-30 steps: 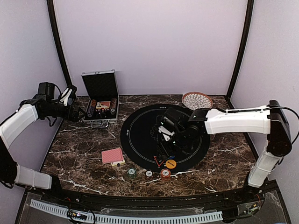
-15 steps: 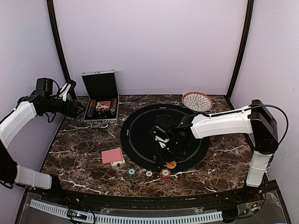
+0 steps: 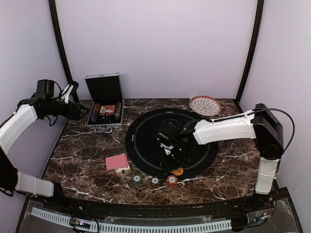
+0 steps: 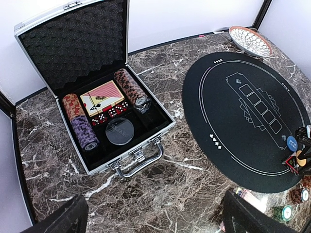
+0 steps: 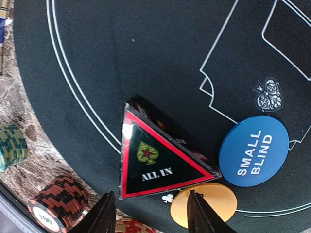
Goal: Distribute texas hold em gaming equipment
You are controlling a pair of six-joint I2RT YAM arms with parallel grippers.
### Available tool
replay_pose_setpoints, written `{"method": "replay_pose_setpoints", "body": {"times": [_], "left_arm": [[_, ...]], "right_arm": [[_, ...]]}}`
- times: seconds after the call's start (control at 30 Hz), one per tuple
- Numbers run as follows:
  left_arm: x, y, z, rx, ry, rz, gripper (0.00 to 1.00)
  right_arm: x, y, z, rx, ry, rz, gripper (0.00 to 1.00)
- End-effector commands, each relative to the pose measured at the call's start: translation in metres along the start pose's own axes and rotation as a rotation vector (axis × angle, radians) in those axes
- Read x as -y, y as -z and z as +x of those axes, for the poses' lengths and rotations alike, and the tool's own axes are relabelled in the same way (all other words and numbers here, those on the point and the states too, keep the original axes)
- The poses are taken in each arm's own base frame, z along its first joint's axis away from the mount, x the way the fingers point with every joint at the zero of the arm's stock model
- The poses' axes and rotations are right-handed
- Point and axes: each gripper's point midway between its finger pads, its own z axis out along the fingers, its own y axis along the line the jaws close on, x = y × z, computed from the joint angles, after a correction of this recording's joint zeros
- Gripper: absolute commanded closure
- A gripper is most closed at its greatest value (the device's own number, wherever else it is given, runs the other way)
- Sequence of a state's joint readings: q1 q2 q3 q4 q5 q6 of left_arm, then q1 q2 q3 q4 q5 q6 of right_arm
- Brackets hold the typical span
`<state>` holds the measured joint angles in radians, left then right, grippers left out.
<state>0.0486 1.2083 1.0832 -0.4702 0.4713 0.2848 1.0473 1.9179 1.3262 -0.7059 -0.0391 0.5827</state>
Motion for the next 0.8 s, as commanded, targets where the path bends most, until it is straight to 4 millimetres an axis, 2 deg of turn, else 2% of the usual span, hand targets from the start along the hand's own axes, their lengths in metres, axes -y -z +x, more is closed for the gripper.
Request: {"method": "replay_pose_setpoints", "body": {"times": [0.0, 0.23, 0.53, 0.77], "left_arm": [[0.004, 0.012, -0.016, 0.05, -0.028, 0.005, 0.01], [0.004, 0.009, -0.013, 0.039, -0.022, 0.012, 0.01], [0.005, 0.011, -0.02, 0.053, -0.021, 0.019, 0.01], [0.004, 0.011, -0.023, 0.056, -0.015, 0.022, 0.01]], "right_arm": [[0.005, 0.001, -0.003, 0.002, -0.011, 0.034, 0.5], [0.005, -0.004, 0.001, -0.013, -0.017, 0.026, 0.54], [0.002, -0.014, -0.002, -0.036, -0.013, 0.011, 0.55], [0.006, -0.018, -0.017, -0.018, -0.014, 0.022, 0.56]]}}
